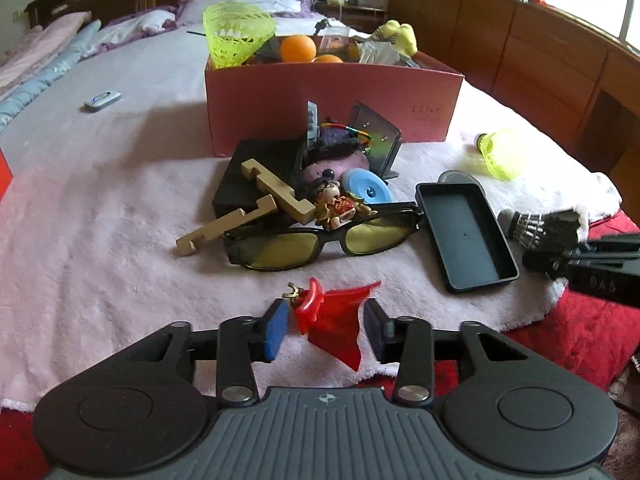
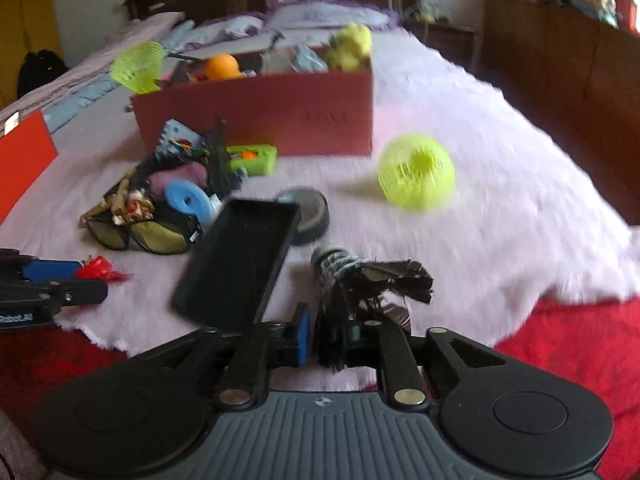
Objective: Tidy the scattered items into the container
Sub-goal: 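Lift the shuttlecock and red toy with both tools toward the pink box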
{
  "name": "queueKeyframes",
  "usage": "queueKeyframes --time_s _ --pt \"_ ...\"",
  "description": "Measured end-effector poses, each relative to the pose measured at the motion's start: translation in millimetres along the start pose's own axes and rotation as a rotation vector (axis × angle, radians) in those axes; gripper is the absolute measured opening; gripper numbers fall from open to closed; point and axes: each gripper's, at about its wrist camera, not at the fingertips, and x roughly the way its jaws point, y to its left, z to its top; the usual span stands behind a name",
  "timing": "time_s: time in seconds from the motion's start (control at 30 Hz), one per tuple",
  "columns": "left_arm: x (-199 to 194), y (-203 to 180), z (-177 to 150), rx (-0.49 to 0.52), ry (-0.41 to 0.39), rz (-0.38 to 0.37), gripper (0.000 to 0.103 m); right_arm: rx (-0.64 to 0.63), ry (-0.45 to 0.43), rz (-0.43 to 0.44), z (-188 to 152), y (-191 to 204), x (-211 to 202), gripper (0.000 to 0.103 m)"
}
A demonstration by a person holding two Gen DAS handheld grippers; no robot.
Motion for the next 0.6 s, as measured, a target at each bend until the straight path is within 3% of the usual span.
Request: queueKeyframes --time_s 0.13,0.3,0.4,0.53,0.6 --pt "-3 0 0 -0.003 -0.001 -0.002 0.055 0.014 0.006 0.012 -4 0 2 0.033" --pt "2 -5 2 0.023 0.004 -0.007 0.062 0.022 0.003 0.029 -5 0 4 0.038" --pt "6 -8 3 0.039 0.012 0.006 0.061 0.034 -0.015 0.018 -2 0 6 0.035" --pt "10 -8 2 0.027 0.024 0.013 0.048 0.036 -0.031 -0.013 -2 -3 5 0.02" --pt "11 -6 2 0.02 0.029 0.018 0.044 0.048 -0.022 -0.013 -3 -6 7 0.02"
